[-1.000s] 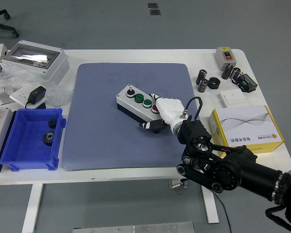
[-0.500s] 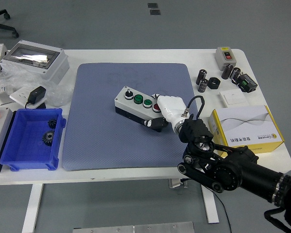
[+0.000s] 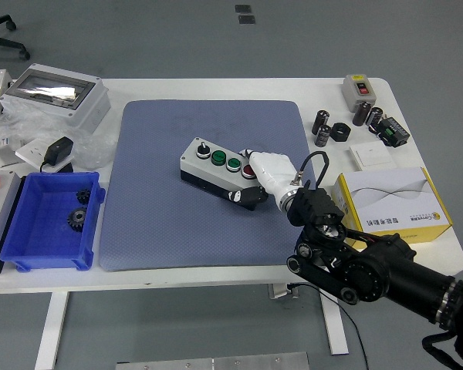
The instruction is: Pick up the button,place it on the desk,press the button,press the button
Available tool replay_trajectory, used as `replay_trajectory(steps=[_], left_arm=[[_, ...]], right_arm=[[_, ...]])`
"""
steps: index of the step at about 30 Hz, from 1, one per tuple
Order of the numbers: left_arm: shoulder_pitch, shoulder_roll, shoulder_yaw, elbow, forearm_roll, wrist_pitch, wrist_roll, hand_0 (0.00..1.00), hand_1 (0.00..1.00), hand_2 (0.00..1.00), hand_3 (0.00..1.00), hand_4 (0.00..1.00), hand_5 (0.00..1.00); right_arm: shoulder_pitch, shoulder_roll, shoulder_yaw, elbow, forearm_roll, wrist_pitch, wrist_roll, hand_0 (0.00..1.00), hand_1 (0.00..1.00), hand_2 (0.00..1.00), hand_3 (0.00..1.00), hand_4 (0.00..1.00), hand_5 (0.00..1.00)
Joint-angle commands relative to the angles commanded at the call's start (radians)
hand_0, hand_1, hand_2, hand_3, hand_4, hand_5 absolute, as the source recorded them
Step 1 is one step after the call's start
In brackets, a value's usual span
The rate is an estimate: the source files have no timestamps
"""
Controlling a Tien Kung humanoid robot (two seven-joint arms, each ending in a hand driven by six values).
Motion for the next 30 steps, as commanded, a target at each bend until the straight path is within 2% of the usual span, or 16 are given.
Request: replay_trajectory(steps=[5, 6, 11, 12, 17, 18, 22, 24, 30], left_arm=[[0.015, -0.006, 0.015, -0.002, -0.028, 0.011, 0.006, 0.633, 0.537, 0.513, 0.616, 0.368, 0.071], [0.019, -0.009, 0.018, -0.002, -0.034, 0.014, 0.006, 0.632, 0.537, 0.513, 0.615, 0.363, 0.074], [0.028, -0.014, 0.026, -0.002, -0.048, 0.019, 0.007, 0.632, 0.537, 0.513, 0.615, 0.363, 0.074], [0.029, -0.015, 0.026, -0.002, -0.049, 0.019, 0.007, 0.633, 0.537, 0.513, 0.616, 0.362, 0.075], [0.024, -0.014, 0.024, 0.0, -0.049, 0.019, 0.0, 0.633, 0.537, 0.513, 0.616, 0.362, 0.075], [0.021, -0.013, 0.023, 0.001, -0.049, 0.019, -0.003, 0.633, 0.537, 0.513, 0.616, 0.362, 0.076], [0.019, -0.014, 0.024, 0.002, -0.051, 0.02, -0.006, 0.633, 0.537, 0.513, 0.616, 0.362, 0.076], [0.019, -0.015, 0.026, 0.002, -0.053, 0.02, -0.005, 0.632, 0.537, 0.513, 0.616, 0.361, 0.079], [0.014, -0.021, 0.027, 0.005, -0.05, 0.016, -0.009, 0.633, 0.536, 0.513, 0.616, 0.359, 0.079]], right_arm=[[-0.027, -0.011, 0.043, 0.007, 0.051, -0.012, 0.081, 0.177, 0.322, 0.378, 0.442, 0.494, 0.099], [-0.033, -0.016, 0.056, 0.014, 0.076, -0.015, 0.109, 0.153, 0.29, 0.355, 0.442, 0.174, 0.053], [-0.043, -0.037, 0.087, 0.052, 0.165, -0.01, 0.214, 0.153, 0.29, 0.355, 0.442, 0.174, 0.053], [-0.042, -0.042, 0.092, 0.062, 0.18, -0.006, 0.24, 0.104, 0.207, 0.225, 0.233, 0.09, 0.015], [-0.042, -0.056, 0.109, 0.096, 0.206, -0.004, 0.348, 0.104, 0.207, 0.225, 0.233, 0.09, 0.015], [-0.039, -0.064, 0.109, 0.11, 0.185, -0.01, 0.364, 0.089, 0.196, 0.213, 0.207, 0.059, 0.002], [-0.018, -0.091, 0.089, 0.167, 0.099, 0.012, 0.359, 0.089, 0.196, 0.213, 0.207, 0.059, 0.002], [0.002, -0.102, 0.055, 0.193, 0.046, 0.049, 0.34, 0.089, 0.193, 0.208, 0.198, 0.048, 0.002], [0.034, -0.113, -0.013, 0.186, -0.067, 0.114, 0.317, 0.092, 0.195, 0.206, 0.196, 0.027, 0.002]])
